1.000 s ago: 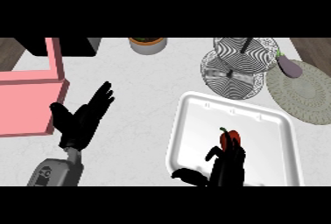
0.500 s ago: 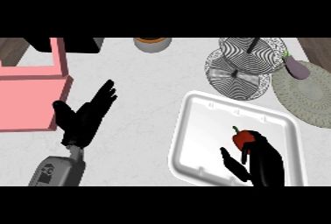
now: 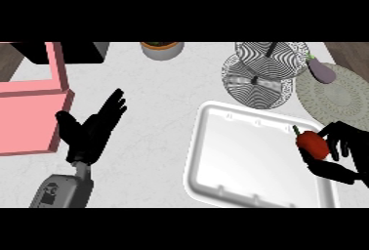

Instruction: Pick the bell pepper from the tray and place it in the tiered basket

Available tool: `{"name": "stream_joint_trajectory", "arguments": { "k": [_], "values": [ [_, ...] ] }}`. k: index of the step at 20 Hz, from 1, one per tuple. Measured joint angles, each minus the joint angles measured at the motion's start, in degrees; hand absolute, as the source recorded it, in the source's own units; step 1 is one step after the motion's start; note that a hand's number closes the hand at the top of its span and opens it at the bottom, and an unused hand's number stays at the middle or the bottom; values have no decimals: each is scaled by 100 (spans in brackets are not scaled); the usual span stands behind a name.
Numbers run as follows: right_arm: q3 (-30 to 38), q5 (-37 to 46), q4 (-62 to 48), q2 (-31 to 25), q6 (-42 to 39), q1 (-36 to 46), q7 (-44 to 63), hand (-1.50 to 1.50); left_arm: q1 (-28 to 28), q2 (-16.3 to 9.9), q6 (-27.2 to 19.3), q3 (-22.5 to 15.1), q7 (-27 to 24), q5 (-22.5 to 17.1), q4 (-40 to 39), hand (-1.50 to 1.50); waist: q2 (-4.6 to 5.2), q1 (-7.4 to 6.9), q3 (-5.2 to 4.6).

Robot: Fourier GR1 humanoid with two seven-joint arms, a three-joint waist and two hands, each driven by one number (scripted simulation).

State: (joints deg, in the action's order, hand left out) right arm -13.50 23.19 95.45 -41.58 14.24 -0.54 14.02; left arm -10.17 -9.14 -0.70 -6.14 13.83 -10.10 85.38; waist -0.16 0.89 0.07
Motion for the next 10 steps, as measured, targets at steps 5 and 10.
{"name": "stream_joint_trajectory", "arguments": {
  "k": [5, 10],
  "values": [
    [1436, -1650, 182, -957, -1005, 221, -867, 150, 132, -7, -10, 22, -75, 33, 11, 0, -21, 57, -5],
    [2645, -2741, -258, -1671, -1985, 609, -1343, 150, 85, 13, 47, 23, -101, 54, -38, 0, -4, -5, -8]
  ]
}}
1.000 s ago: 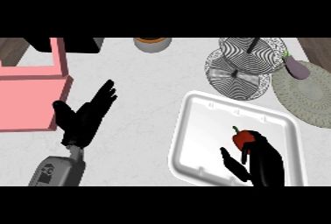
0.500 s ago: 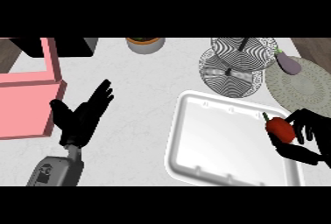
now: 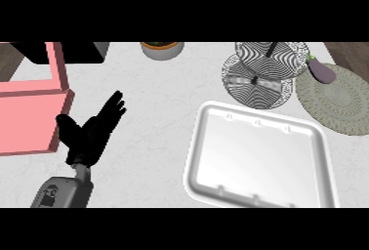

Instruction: Pick the bell pepper from the tray and place it in the tiered basket

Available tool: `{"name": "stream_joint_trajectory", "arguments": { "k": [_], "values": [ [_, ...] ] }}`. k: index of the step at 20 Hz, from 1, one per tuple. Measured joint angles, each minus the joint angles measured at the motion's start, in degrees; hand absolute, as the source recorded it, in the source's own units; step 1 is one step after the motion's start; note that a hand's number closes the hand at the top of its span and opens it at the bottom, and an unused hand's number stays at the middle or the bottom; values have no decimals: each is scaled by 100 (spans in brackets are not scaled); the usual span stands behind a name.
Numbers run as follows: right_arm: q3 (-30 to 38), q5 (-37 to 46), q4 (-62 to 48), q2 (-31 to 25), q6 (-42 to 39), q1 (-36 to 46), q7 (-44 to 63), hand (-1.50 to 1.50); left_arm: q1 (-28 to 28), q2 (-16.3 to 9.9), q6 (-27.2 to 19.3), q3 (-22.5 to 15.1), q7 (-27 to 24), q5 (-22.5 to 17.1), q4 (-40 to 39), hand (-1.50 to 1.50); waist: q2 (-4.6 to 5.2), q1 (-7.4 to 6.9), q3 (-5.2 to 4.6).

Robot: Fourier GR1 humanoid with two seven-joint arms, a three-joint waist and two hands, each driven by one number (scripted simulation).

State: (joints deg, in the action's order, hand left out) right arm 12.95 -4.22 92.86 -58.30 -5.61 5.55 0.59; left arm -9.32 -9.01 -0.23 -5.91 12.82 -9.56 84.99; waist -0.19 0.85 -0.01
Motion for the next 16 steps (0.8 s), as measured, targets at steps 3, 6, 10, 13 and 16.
{"name": "stream_joint_trajectory", "arguments": {
  "k": [3, 6, 10, 13, 16],
  "values": [
    [296, -159, -248, -256, -393, 387, 2, 150, -15, 27, 48, 2, 9, 11, 3, 0, 11, -60, -1],
    [252, -192, -472, -453, -670, 1017, 268, 150, -76, 69, 94, -13, -4, 47, -47, 0, 23, -119, -3],
    [-98, -22, -895, -561, -936, 1942, 567, 150, -191, 64, 168, 53, -40, 68, -158, 0, 39, -188, -5],
    [-505, 114, -1002, -377, -949, 2649, 1061, 150, -265, 44, 245, 115, -55, 49, -271, 0, 45, -228, -7],
    [-819, 300, -1413, -54, -933, 3325, 1337, 150, -255, 89, 276, 92, 0, 35, -207, 0, 50, -261, -7]
  ]
}}
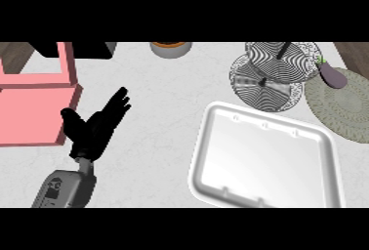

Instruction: Pick the bell pepper from the tray and place it in the tiered basket

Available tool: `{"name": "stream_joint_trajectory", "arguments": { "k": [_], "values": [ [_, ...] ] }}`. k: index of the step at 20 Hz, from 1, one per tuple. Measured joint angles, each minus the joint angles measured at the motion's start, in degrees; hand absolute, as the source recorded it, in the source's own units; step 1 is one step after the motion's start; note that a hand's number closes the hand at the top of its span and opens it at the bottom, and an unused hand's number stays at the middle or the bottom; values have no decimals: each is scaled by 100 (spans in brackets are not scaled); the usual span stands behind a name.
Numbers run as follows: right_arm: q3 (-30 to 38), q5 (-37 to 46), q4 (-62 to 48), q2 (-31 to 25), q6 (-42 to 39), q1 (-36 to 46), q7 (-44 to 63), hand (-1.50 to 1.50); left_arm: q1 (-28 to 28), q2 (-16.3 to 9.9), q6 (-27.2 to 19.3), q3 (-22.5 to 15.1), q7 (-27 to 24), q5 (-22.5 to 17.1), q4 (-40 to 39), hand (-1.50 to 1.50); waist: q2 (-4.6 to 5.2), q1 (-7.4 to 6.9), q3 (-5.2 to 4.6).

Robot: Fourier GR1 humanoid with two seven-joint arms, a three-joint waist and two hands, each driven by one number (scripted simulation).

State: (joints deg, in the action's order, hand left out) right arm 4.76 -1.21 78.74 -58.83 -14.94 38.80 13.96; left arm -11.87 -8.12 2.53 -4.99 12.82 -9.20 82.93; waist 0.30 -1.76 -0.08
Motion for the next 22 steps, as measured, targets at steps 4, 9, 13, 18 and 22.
{"name": "stream_joint_trajectory", "arguments": {
  "k": [4, 9, 13, 18, 22],
  "values": [
    [-366, 344, -582, 549, 146, 865, 327, 150, 19, 20, -28, -25, 132, 40, 154, 0, 2, -21, 1],
    [-665, 881, -1511, 1262, 390, 1610, 148, 150, 32, 79, -29, -16, 18, 118, 44, 0, 7, -2, 3],
    [-723, 1192, -2382, 1760, 607, 2054, -282, 150, 57, 155, -63, -53, -22, 189, 43, 0, 16, -11, 5],
    [-772, 1525, -3391, 2437, 1003, 2479, -670, 150, 34, 97, 47, 48, -73, 143, -31, 0, 27, -26, 6],
    [-439, 1256, -3956, 2972, 1231, 2663, -837, -150, 18, 83, 83, 76, 18, 98, 26, 0, 33, -44, 10]
  ]
}}
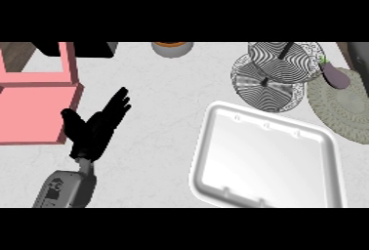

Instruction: Pick the bell pepper from the tray and place it in the tiered basket

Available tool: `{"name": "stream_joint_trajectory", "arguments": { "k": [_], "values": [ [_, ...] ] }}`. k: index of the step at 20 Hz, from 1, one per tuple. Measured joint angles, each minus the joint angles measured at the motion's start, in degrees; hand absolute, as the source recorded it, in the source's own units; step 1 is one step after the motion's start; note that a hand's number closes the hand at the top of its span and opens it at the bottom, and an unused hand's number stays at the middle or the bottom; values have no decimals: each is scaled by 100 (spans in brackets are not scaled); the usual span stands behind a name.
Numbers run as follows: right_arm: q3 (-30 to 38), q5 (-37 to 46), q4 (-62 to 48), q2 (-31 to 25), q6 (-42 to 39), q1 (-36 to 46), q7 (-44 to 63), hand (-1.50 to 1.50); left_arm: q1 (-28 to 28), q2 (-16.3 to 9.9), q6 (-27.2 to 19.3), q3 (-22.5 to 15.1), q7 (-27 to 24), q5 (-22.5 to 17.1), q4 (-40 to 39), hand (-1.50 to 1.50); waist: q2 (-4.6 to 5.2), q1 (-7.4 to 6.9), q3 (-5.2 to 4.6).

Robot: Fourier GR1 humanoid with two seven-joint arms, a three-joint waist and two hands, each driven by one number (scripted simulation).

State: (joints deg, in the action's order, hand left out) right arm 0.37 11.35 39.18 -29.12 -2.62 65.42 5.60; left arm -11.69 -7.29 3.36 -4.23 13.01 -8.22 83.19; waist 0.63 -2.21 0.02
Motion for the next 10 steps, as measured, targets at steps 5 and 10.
{"name": "stream_joint_trajectory", "arguments": {
  "k": [5, 10],
  "values": [
    [286, -282, -589, 563, -4, 271, -432, -150, -41, 76, -63, -51, 47, 75, 22, 0, 8, -12, 1],
    [486, -338, -1147, 913, 145, 566, -1145, -150, -30, 146, -88, -93, -32, 160, -27, 0, 21, -26, 1]
  ]
}}
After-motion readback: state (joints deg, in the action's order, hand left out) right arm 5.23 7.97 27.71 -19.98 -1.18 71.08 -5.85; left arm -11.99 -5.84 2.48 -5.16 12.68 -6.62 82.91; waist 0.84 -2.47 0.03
